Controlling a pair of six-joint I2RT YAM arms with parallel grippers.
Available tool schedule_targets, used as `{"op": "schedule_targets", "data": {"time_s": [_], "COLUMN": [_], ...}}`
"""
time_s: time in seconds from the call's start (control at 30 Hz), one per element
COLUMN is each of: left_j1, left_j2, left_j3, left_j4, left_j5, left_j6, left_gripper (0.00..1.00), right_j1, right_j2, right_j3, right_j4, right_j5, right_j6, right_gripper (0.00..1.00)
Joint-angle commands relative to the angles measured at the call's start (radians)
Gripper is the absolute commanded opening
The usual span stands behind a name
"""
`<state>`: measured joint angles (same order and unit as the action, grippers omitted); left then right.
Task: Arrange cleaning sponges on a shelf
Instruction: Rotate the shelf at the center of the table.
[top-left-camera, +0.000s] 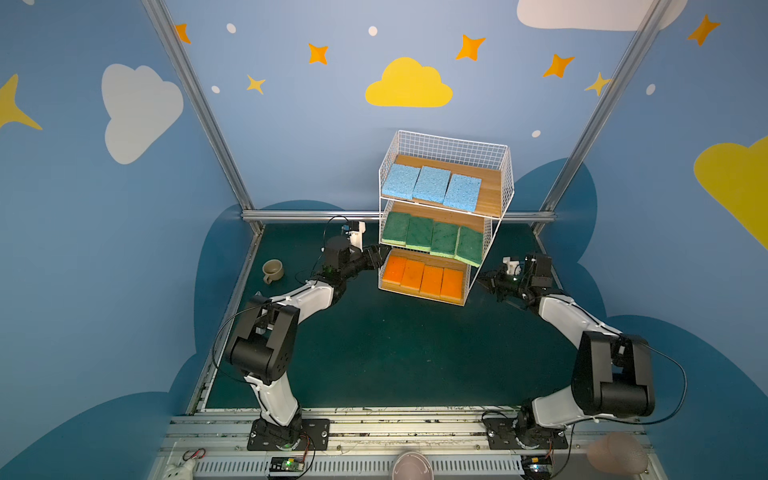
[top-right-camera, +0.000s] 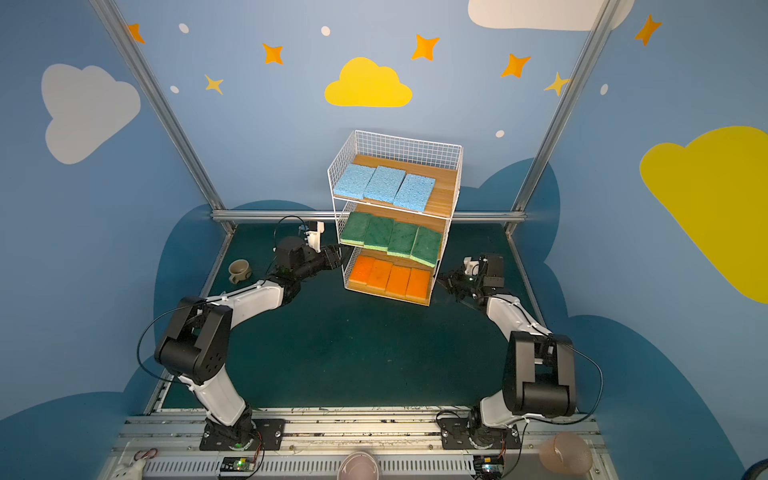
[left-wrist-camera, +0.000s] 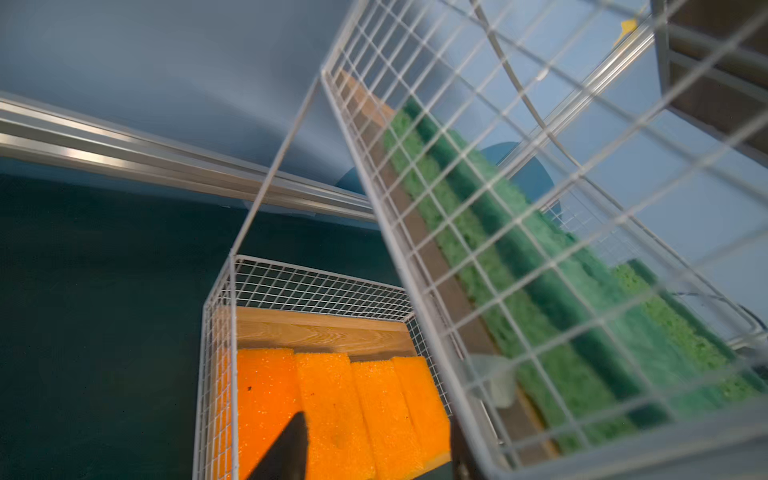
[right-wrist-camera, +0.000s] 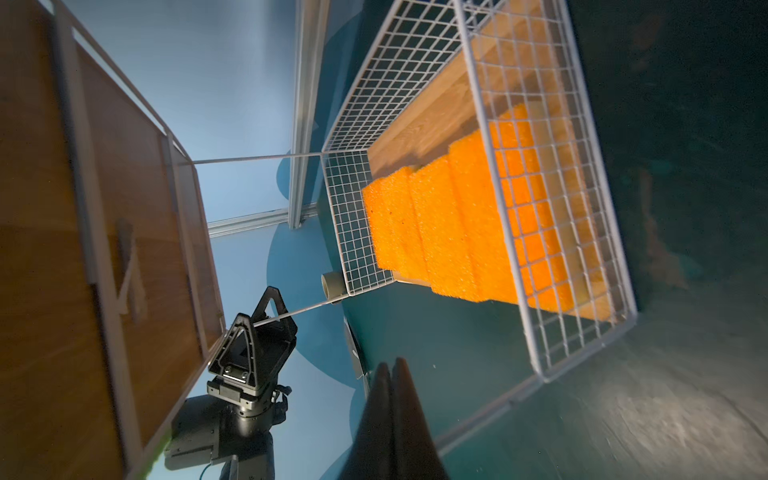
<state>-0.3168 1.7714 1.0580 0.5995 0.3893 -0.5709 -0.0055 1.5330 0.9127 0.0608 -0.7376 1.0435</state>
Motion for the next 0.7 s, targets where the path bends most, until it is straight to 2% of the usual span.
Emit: {"op": "schedule_targets", "data": {"time_s": [0.0,0.17,0.4,0.57,0.63,0.67], "left_j1": [0.007,-0.012,-0.098,-0.166,-0.185,-0.193], "left_j2": [0.019,0.006,-0.082,-0.12,-0.132,-0.139], "left_j3": [0.005,-0.027,-0.118,-0.182,-0.209,-0.223], "left_j4": [0.058,0.101,0.121,0.157,0.172,0.181], "left_j5": [0.042,0.075,0.023,-0.006,-0.019,-0.025], "left_j6": [0.006,-0.029,-0.023,-0.04,-0.05,-0.055], "left_gripper": [0.42,0.34,0.32,0.3,0.3,0.3], "right_j1": [-0.006,-0.012,-0.013,-0.03,-0.044,-0.055], "right_j2": [0.036,0.096,0.184,0.211,0.203,0.194], "right_j3": [0.038,0.104,0.199,0.298,0.328,0.336], "right_j4": [0.048,0.042,0.041,-0.111,-0.191,-0.222], "right_j5": [-0.037,-0.05,-0.072,-0.045,-0.019,-0.006], "right_j6": [0.012,0.008,0.02,-0.054,-0.099,-0.117], "right_gripper": [0.0,0.0,0.0,0.0,0.11,0.2]}}
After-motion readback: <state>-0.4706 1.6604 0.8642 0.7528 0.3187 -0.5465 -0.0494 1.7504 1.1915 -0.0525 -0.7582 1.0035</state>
